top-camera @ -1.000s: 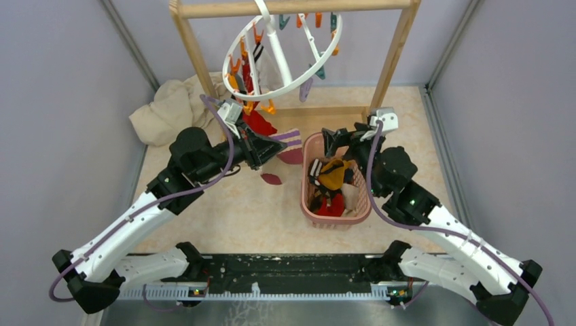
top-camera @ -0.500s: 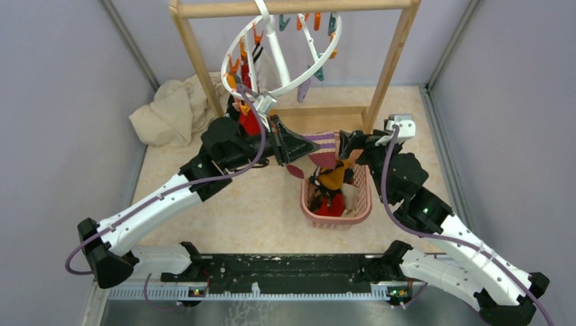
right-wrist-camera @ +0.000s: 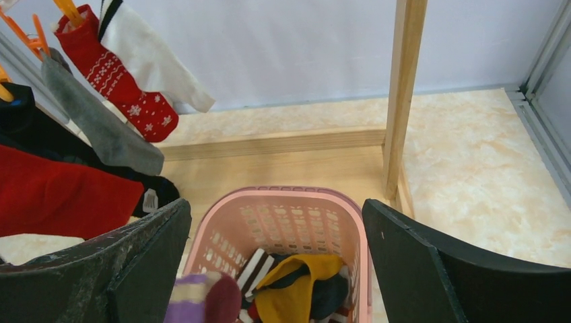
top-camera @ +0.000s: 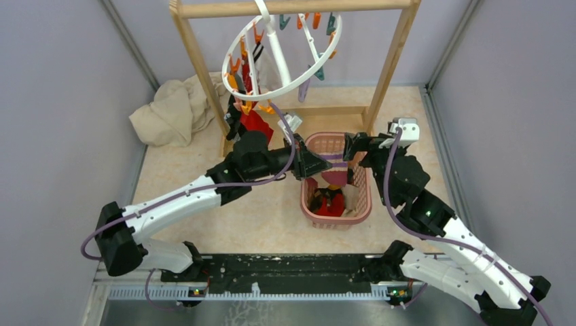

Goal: Remove the socks clipped to the hanger
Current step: Place the sock in the bin.

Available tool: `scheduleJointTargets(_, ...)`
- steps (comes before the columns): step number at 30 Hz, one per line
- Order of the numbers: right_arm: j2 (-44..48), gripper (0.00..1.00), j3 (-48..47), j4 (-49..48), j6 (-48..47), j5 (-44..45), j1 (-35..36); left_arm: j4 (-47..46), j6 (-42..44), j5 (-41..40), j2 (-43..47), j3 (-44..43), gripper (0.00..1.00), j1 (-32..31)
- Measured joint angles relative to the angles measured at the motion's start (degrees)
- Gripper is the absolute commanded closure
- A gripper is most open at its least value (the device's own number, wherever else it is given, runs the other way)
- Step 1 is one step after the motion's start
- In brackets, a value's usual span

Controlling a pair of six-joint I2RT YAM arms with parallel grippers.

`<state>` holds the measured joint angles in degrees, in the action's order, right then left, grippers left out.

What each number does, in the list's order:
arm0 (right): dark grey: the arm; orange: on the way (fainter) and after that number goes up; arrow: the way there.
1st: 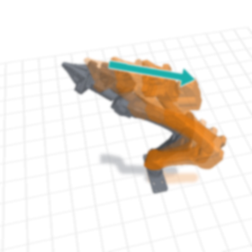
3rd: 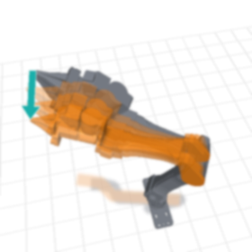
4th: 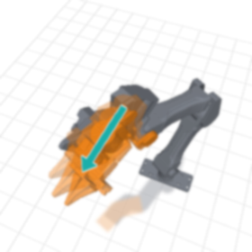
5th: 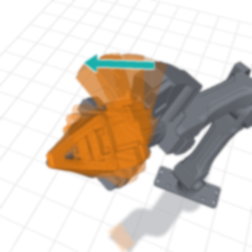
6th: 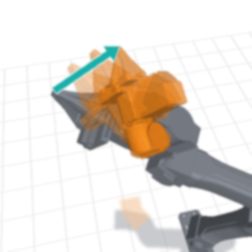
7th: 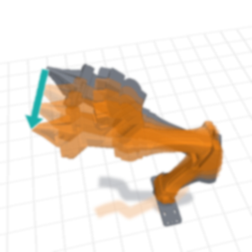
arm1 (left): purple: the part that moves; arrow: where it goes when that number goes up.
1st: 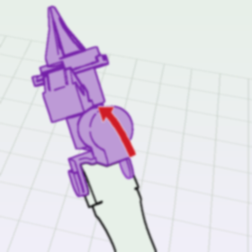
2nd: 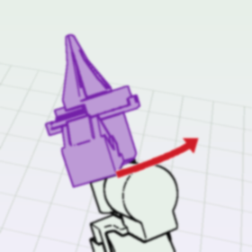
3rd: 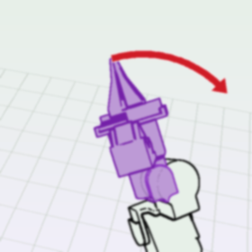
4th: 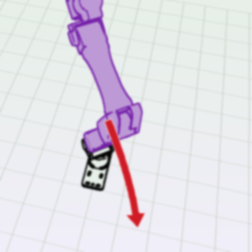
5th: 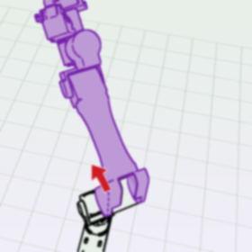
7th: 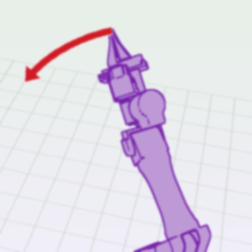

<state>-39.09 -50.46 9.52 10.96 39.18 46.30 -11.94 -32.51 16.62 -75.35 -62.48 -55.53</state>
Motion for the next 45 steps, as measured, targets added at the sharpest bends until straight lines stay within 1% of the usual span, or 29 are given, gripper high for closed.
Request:
scheduleJointTargets(4, 0.11, 0.01, 0.90, 0.22, 0.28, 0.24, 0.00, -0.13, 0.00, -0.55, -2.71, 2.58, 0.92, -0.35)
scheduleJointTargets(7, 0.26, 0.01, 1.33, 0.57, 0.50, 0.28, -0.02, -0.04, -0.04, -0.61, -4.17, 3.93, 0.88, -0.79)
scheduleJointTargets(8, 0.33, 0.01, 1.36, 0.81, 0.59, 0.28, 0.00, -0.04, -0.09, -0.66, -4.48, 4.31, 0.84, -1.01)
scheduleJointTargets(9, 0.44, 0.01, 1.36, 0.87, 0.66, 0.31, -0.02, 0.04, -0.15, -0.66, -4.59, 4.61, 0.78, -1.14)
scheduleJointTargets(11, 0.68, 0.01, 1.36, 0.87, 0.68, 0.44, -0.02, 0.13, -0.33, -0.72, -4.52, 5.14, 0.61, -1.42)
scheduleJointTargets(12, 0.83, 0.01, 1.36, 0.90, 0.70, 0.46, -0.02, 0.33, -0.46, -0.81, -4.48, 5.31, 0.54, -1.62)
scheduleJointTargets(16, 1.11, 0.01, 1.36, 0.90, 0.72, 0.46, -0.04, 2.12, -1.01, -1.44, -4.24, 5.64, 0.34, -1.92)
scheduleJointTargets(18, 1.11, 0.01, 1.36, 0.90, 0.79, 0.46, -0.07, 4.00, -1.27, -1.84, -4.24, 5.66, 0.30, -1.99)
scheduleJointTargets(23, 1.11, 0.01, 1.49, 0.85, 0.87, 0.42, -0.07, 8.52, -1.60, -2.27, -3.98, 6.99, 0.28, -1.99)
scheduleJointTargets(27, 1.03, 0.01, 2.47, 0.81, 1.03, 0.22, -0.09, 10.71, -1.60, -3.04, -1.42, 9.18, 0.28, -2.16)
scheduleJointTargets(30, 0.17, 0.01, 2.49, 0.74, 1.07, -0.26, -0.11, 12.98, -1.27, -4.50, 3.02, 10.43, 0.29, -2.71)
scheduleJointTargets(33, -1.03, 0.01, 2.49, 0.59, 1.03, -1.38, -0.15, 15.28, -0.52, -7.56, 9.57, 11.74, 0.29, -3.41)
scheduleJointTargets(37, -3.17, 0.02, 2.49, -0.11, 1.01, -3.32, -0.33, 18.99, 0.46, -15.54, 18.05, 12.74, 0.29, -3.76)
scheduleJointTargets(39, -3.93, 0.03, 2.49, -0.22, 1.03, -4.24, -0.35, 20.55, 0.66, -20.04, 21.35, 13.66, 0.33, -3.85)
scheduleJointTargets(41, -4.59, 0.06, 2.49, -0.59, 1.05, -5.33, -0.37, 22.12, 0.59, -25.18, 24.65, 15.32, 0.39, -3.85)
scheduleJointTargets(43, -5.16, 0.11, 2.49, -1.14, 1.03, -6.67, -0.37, 23.61, 0.24, -29.70, 27.39, 17.09, 0.43, -3.85)
scheduleJointTargets(45, -5.86, 0.13, 2.49, -1.92, 1.03, -8.81, -0.37, 25.11, -0.48, -34.67, 30.34, 19.34, 0.47, -3.85)
